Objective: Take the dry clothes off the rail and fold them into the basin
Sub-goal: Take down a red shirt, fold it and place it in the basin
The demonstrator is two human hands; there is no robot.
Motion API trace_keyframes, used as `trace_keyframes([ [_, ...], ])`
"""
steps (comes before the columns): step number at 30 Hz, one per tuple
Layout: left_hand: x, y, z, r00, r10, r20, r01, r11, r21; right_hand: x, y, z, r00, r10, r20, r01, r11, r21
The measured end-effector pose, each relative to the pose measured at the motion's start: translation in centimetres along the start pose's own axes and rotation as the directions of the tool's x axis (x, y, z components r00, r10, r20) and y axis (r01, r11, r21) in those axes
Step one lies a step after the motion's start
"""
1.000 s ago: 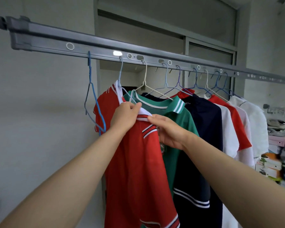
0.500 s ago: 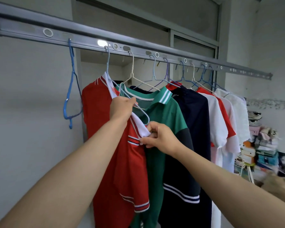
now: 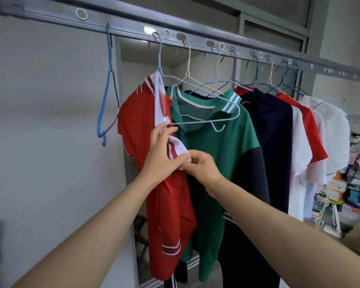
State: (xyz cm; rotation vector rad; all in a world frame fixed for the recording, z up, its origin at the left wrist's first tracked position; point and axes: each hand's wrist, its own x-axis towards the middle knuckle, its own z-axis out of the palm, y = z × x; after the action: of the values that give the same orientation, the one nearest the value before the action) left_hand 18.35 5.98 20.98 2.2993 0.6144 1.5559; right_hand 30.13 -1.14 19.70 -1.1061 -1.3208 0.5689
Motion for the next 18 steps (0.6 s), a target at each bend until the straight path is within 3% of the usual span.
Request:
trace_keyframes([
  [5, -2.8, -1.9, -1.0, 0.992, -0.081, -0.095, 0.084, 0.996, 0.024, -0.1, 1.1, 2.6, 0.992, 0.012, 0.125, -0.007, 0.999, -0.045],
  [7, -3.6, -2.9, -1.4, 0.974, -0.180, -0.139, 0.186, 0.982, 0.031, -0.2, 1.3, 3.4, 0.989, 0.011, 0.145, -0.007, 0.999, -0.034],
  [10, -4.2, -3.7, -2.2, 0.903, -0.429, -0.004, 0.423, 0.891, -0.166, 0.0, 1.6, 4.3, 0.981, 0.038, 0.190, -0.035, 0.999, -0.023],
  [12, -4.4, -4.1, -2.6, 0.885, -0.458, 0.078, 0.465, 0.864, -0.192, 0.1, 1.7, 4.8, 0.974, 0.087, 0.210, -0.086, 0.996, -0.014],
  [15, -4.4, -4.4, -3.1, 0.893, -0.451, -0.006, 0.445, 0.882, -0.154, 0.3, 1.4, 5.3, 0.988, 0.135, 0.079, -0.138, 0.990, 0.030],
  [18, -3.8, -5.2, -3.6, 0.844, -0.528, -0.098, 0.499, 0.838, -0.221, 1.2, 0.1, 5.1, 0.969, 0.212, -0.125, -0.186, 0.963, 0.193],
])
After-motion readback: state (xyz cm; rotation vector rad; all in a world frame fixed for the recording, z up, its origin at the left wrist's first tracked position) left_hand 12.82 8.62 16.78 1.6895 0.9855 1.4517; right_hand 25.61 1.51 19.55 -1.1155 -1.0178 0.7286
